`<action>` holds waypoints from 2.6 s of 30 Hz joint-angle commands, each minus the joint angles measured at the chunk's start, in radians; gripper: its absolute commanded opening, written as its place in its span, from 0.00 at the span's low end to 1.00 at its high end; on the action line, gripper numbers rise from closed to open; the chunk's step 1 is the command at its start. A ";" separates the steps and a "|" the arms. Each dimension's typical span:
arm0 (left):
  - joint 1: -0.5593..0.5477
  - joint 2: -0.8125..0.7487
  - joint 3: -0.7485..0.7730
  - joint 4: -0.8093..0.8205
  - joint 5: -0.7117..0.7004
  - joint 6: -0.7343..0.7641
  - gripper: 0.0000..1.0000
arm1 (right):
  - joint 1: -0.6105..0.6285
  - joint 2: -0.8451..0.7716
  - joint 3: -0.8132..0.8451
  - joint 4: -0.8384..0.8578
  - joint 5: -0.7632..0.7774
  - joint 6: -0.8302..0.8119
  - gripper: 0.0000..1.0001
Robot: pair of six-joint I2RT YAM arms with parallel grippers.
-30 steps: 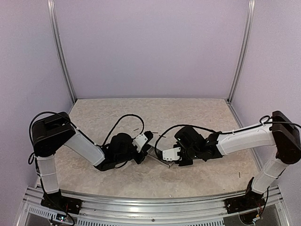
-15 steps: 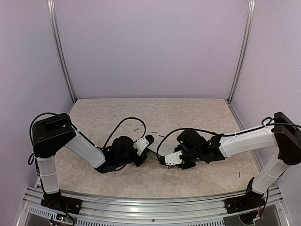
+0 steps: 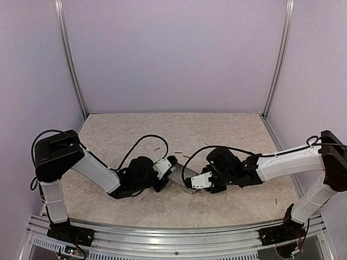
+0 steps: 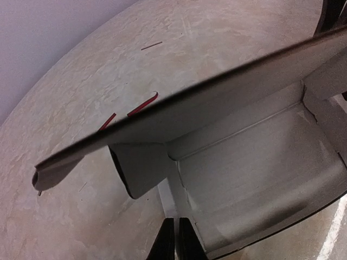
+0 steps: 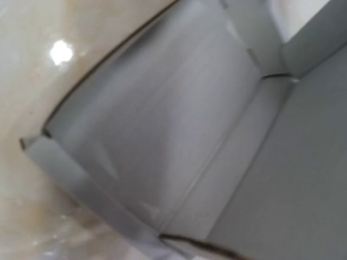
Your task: Fold the paper box
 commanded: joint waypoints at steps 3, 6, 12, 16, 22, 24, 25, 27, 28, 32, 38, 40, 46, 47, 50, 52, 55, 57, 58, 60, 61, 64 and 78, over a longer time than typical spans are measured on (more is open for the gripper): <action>-0.007 0.010 -0.021 -0.111 -0.008 0.012 0.06 | 0.010 -0.024 0.007 -0.015 0.006 0.006 0.42; -0.009 0.007 -0.021 -0.111 -0.007 0.009 0.06 | 0.010 -0.015 0.010 -0.008 0.010 0.001 0.42; -0.010 0.009 -0.021 -0.111 -0.007 0.010 0.06 | 0.017 0.003 0.012 0.012 0.020 -0.017 0.41; -0.009 0.010 -0.021 -0.109 -0.007 0.008 0.06 | 0.047 0.024 -0.034 0.080 0.091 -0.074 0.41; -0.009 0.016 -0.021 -0.109 -0.007 0.001 0.05 | 0.110 0.083 -0.133 0.248 0.234 -0.189 0.40; -0.009 0.015 -0.021 -0.110 -0.009 0.001 0.05 | 0.122 0.101 -0.158 0.287 0.269 -0.217 0.40; -0.010 0.014 -0.022 -0.111 -0.012 0.001 0.05 | 0.126 0.109 -0.166 0.298 0.280 -0.224 0.40; -0.009 0.008 -0.026 -0.112 -0.017 0.004 0.05 | 0.127 0.118 -0.175 0.313 0.295 -0.234 0.40; -0.009 0.006 -0.027 -0.112 -0.019 0.005 0.05 | 0.126 0.120 -0.178 0.320 0.298 -0.237 0.40; -0.008 0.000 -0.027 -0.115 -0.021 0.007 0.05 | 0.128 0.113 -0.179 0.328 0.305 -0.234 0.40; -0.008 -0.006 -0.027 -0.115 -0.025 0.010 0.05 | 0.127 0.074 -0.196 0.315 0.311 -0.234 0.40; -0.008 -0.012 -0.025 -0.115 -0.027 0.011 0.05 | 0.126 0.050 -0.204 0.308 0.317 -0.234 0.41; -0.009 -0.025 -0.017 -0.118 -0.029 0.017 0.05 | 0.109 -0.055 -0.199 0.226 0.301 -0.193 0.45; -0.009 -0.033 -0.015 -0.120 -0.028 0.019 0.05 | 0.105 -0.072 -0.199 0.206 0.292 -0.182 0.45; -0.009 -0.066 -0.005 -0.155 -0.016 0.017 0.11 | 0.080 -0.123 -0.204 0.135 0.247 -0.149 0.46; -0.010 -0.095 0.000 -0.189 -0.012 0.010 0.15 | 0.054 -0.156 -0.204 0.082 0.211 -0.131 0.46; -0.009 -0.156 0.012 -0.265 0.008 0.003 0.23 | 0.013 -0.200 -0.192 0.003 0.165 -0.109 0.47; -0.007 -0.196 0.019 -0.321 0.018 0.000 0.27 | -0.019 -0.223 -0.169 -0.062 0.128 -0.090 0.46; -0.001 -0.210 0.024 -0.354 0.028 -0.004 0.29 | -0.034 -0.233 -0.150 -0.091 0.107 -0.078 0.46; 0.020 -0.239 0.038 -0.411 0.071 -0.021 0.34 | -0.057 -0.241 -0.093 -0.149 0.052 -0.046 0.46; 0.036 -0.256 0.051 -0.438 0.094 -0.032 0.37 | -0.067 -0.241 -0.064 -0.180 0.018 -0.026 0.46; 0.089 -0.268 0.099 -0.505 0.158 -0.064 0.42 | -0.083 -0.235 0.013 -0.248 -0.070 0.005 0.46; 0.170 -0.127 0.320 -0.615 0.376 -0.024 0.40 | -0.119 -0.097 0.187 -0.296 -0.251 0.044 0.46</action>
